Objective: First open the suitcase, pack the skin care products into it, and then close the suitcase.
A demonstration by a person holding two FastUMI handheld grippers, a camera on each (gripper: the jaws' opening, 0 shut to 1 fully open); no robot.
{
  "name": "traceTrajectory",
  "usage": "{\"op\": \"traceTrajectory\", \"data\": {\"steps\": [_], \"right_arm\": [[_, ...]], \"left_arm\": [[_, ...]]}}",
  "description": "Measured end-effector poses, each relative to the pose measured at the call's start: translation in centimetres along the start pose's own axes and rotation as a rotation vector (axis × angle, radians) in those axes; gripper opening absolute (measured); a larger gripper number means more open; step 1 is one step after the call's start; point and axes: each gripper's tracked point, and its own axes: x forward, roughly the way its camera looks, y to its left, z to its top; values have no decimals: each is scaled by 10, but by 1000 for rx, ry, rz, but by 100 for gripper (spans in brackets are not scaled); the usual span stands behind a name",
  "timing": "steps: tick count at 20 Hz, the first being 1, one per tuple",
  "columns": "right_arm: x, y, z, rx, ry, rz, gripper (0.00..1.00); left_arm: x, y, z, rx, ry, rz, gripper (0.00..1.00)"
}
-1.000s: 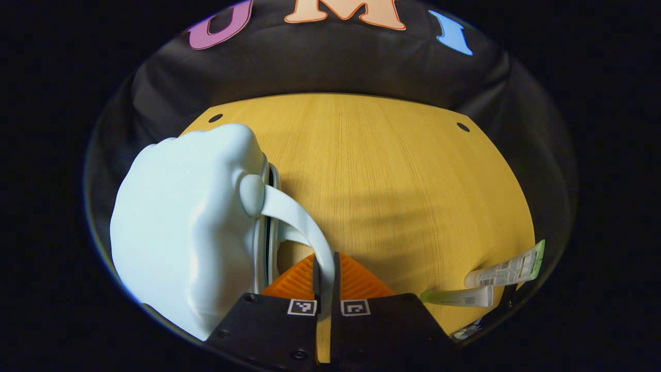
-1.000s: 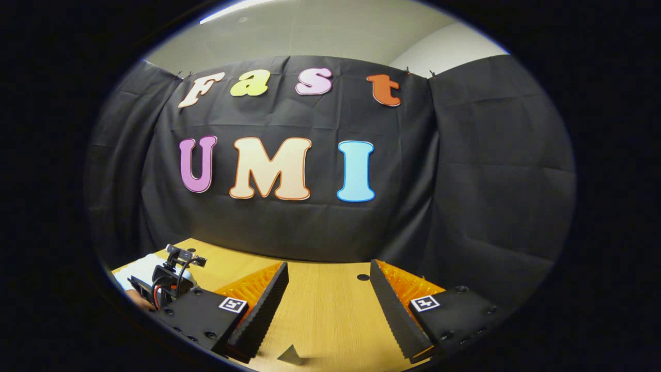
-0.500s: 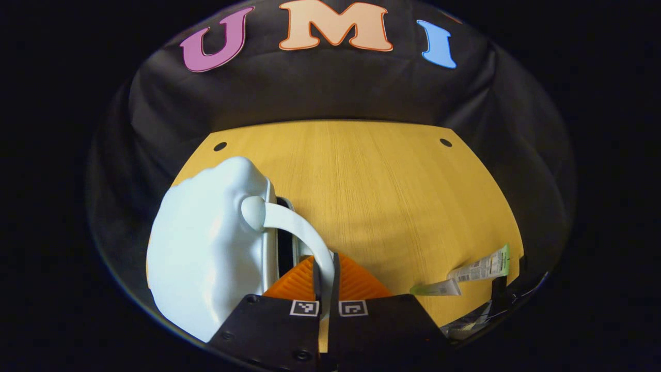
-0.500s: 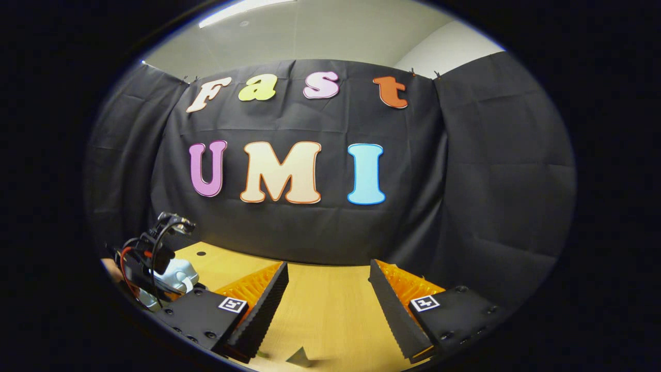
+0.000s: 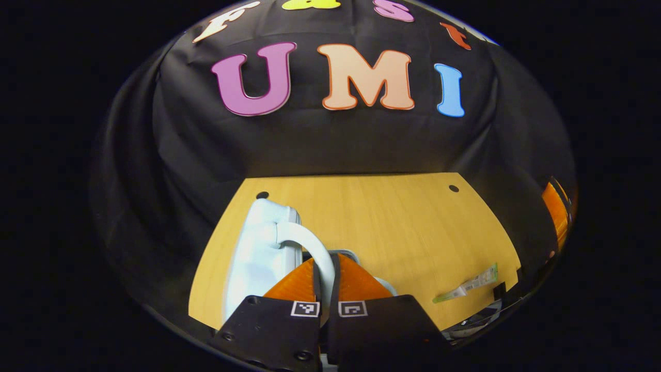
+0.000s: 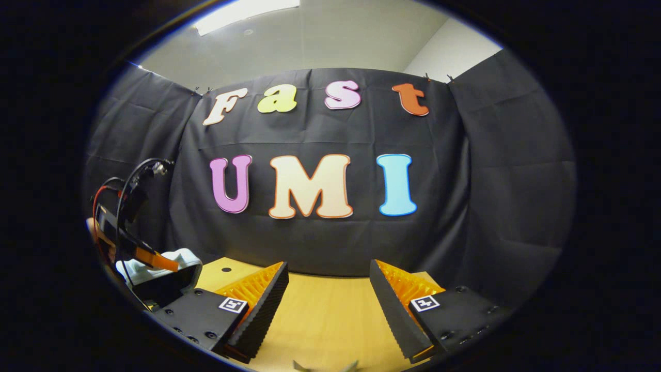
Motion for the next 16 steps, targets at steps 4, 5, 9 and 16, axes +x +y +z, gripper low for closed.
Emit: {"op": "traceTrajectory", "data": {"steps": [4, 5, 9, 16], "right_arm": [[13, 56, -3, 4, -6, 41, 99], [17, 68, -5, 10, 0, 51, 99], [26, 104, 0, -4, -6, 61, 99], [32, 148, 4, -18, -8, 90, 99]], "left_arm": [[-6, 49, 12, -7, -49, 67, 0], [-8, 62, 14, -11, -61, 77, 0], [-13, 114, 13, -66, -95, 131, 0], [-2, 158, -4, -218, -69, 173, 0]]}}
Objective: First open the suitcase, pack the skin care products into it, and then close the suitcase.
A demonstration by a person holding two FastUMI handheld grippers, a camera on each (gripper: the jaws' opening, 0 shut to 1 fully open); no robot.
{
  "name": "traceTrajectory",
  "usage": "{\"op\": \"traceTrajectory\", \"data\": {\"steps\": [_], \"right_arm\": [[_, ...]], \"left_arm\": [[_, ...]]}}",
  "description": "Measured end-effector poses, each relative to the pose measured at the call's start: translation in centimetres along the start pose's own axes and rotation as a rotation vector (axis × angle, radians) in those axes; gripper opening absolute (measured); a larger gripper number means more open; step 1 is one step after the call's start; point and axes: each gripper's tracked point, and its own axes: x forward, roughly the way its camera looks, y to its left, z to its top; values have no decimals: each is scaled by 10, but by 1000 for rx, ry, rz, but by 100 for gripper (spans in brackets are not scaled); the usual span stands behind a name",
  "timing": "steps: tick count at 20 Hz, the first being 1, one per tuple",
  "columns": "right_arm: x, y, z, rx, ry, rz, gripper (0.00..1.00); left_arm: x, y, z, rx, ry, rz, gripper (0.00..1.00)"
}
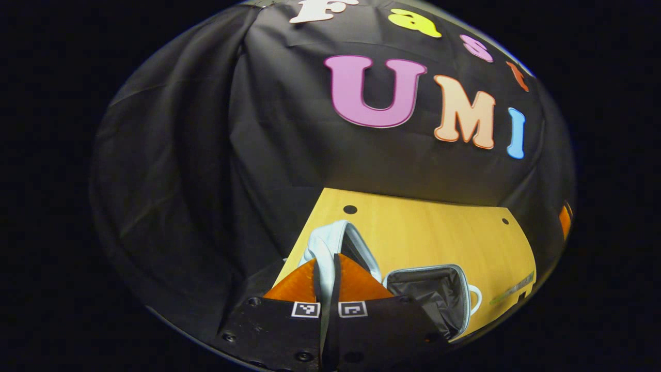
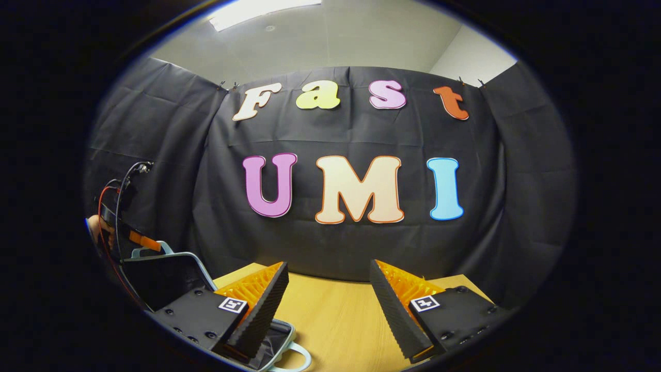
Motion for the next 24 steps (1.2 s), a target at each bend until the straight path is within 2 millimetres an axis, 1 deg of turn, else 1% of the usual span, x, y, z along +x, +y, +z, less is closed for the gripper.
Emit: {"op": "traceTrajectory", "data": {"steps": [2, 3, 4, 5, 7, 8, 10, 11, 13, 15, 16, 20, 22, 23, 24], "right_arm": [[3, 13, -1, 17, -2, 32, 99], [4, 17, -2, 26, 3, 44, 98], [5, 20, -4, 32, 9, 51, 98], [7, 23, -6, 38, 20, 58, 98], [10, 31, -8, 60, 31, 76, 99], [10, 33, -8, 66, 32, 78, 99], [13, 37, -10, 68, 43, 81, 99], [14, 40, -13, 67, 51, 88, 100], [16, 45, -17, 68, 69, 95, 99], [17, 43, -22, 71, 85, 87, 100], [17, 43, -23, 73, 91, 84, 99], [20, 39, -27, 69, 110, 66, 99], [19, 35, -29, 66, 116, 57, 99], [18, 33, -29, 61, 119, 52, 99], [17, 30, -30, 57, 121, 48, 99]], "left_arm": [[6, 6, -3, -69, 2, -21, 0], [5, 10, -7, -98, 14, -22, 0], [5, 16, -6, -112, 10, -15, 0], [9, 23, -11, -117, 18, 6, 0], [19, 32, -22, -117, 35, 5, 0], [22, 37, -29, -118, 53, 13, 0], [26, 49, -37, -126, 82, 24, 0], [29, 51, -42, -142, 96, 31, 0], [37, 54, -53, -171, 127, 34, 0], [44, 60, -68, -190, 163, 51, 0], [47, 62, -74, -191, 169, 56, 0], [54, 69, -97, -222, 233, 86, 0], [59, 66, -104, -261, 244, 99, 0], [61, 67, -107, -275, 242, 112, 0], [61, 71, -106, -278, 227, 140, 0]]}}
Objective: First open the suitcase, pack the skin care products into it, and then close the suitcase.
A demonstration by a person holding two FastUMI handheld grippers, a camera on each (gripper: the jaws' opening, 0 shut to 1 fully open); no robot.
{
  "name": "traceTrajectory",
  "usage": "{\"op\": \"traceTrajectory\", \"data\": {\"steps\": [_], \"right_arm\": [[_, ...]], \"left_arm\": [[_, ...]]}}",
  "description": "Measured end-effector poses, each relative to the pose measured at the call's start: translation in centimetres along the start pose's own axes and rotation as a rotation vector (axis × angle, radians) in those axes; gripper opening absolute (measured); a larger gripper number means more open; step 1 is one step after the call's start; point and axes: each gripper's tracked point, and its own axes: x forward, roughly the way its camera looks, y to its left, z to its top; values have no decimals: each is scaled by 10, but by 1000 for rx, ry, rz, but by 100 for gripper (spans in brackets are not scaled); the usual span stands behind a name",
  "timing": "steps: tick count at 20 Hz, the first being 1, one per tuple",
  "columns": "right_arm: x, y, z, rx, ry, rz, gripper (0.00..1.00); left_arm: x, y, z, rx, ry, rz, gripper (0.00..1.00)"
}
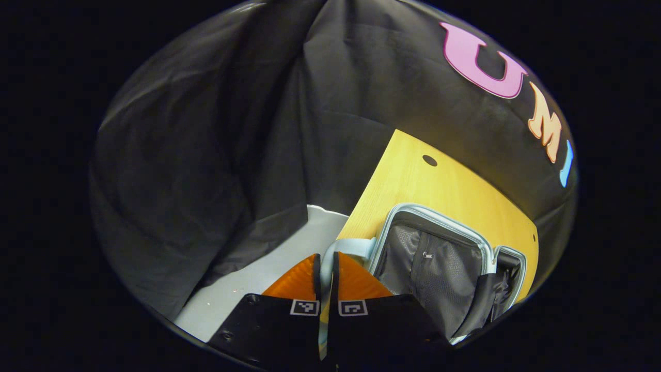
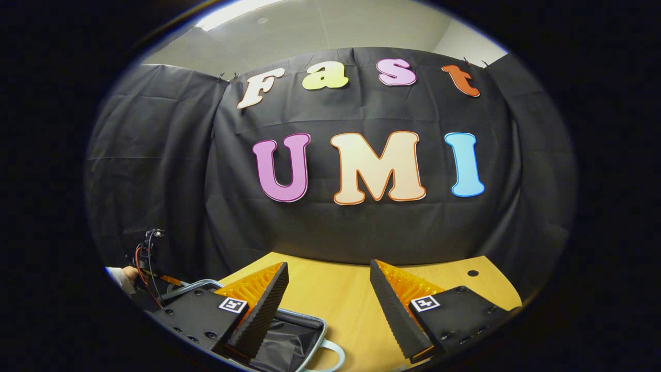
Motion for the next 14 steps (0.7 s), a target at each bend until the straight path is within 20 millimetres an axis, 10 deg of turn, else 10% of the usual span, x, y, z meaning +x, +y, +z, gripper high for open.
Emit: {"op": "traceTrajectory", "data": {"steps": [2, 7, 14], "right_arm": [[-3, -4, 0, -2, 0, -1, 99], [-11, -23, 4, -2, -28, 7, 99], [-37, -78, 30, 9, -122, -23, 99]], "left_arm": [[0, 6, 7, 9, -58, 40, 11], [-14, 4, 52, 54, -298, 131, 88], [-85, -76, 95, 214, -554, 98, 96]]}}
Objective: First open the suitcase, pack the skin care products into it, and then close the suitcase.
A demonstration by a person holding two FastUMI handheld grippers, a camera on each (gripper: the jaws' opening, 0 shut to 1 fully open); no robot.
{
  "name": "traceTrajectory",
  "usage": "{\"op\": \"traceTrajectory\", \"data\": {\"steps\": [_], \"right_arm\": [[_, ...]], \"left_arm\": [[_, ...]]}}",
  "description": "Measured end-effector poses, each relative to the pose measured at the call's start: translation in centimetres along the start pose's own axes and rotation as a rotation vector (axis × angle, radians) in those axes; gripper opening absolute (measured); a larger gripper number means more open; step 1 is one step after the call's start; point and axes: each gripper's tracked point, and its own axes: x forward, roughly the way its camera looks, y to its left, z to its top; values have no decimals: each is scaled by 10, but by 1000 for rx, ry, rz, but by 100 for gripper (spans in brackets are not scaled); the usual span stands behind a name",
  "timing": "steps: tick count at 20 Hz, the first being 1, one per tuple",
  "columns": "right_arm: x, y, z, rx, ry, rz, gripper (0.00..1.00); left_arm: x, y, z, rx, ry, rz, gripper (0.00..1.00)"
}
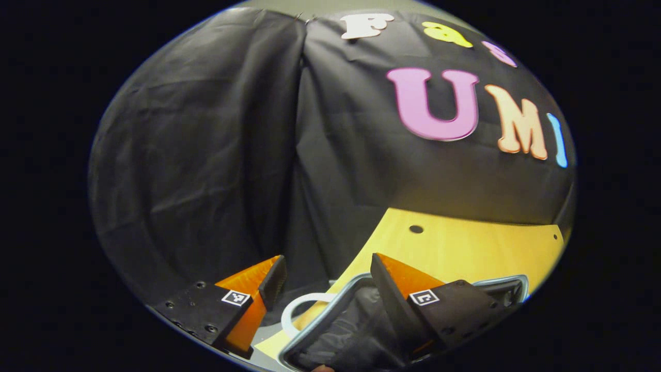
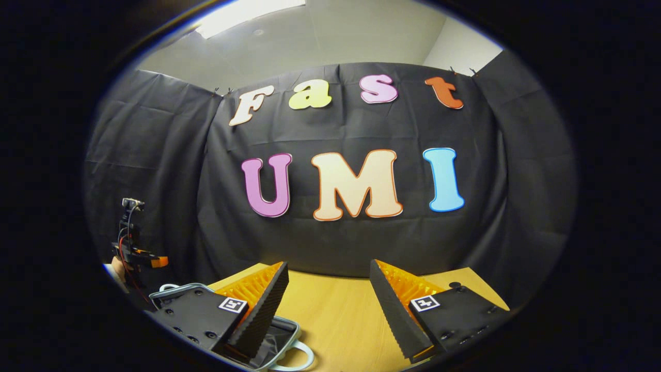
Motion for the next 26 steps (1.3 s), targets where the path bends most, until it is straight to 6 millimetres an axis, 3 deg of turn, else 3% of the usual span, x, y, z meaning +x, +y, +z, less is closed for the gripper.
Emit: {"op": "traceTrajectory", "data": {"steps": [6, 13, 20, 26], "right_arm": [[-21, -49, 14, -13, -36, -13, 99], [-47, -113, 30, -63, -77, -59, 99], [-68, -153, 25, -90, -59, -50, 99], [-88, -178, 12, -97, -32, -37, 98]], "left_arm": [[-58, -82, 46, 21, -89, -113, 95], [-124, -221, 64, 46, -135, -314, 95], [-180, -331, 18, 38, -41, -492, 95], [-213, -396, -31, 33, 39, -579, 94]]}}
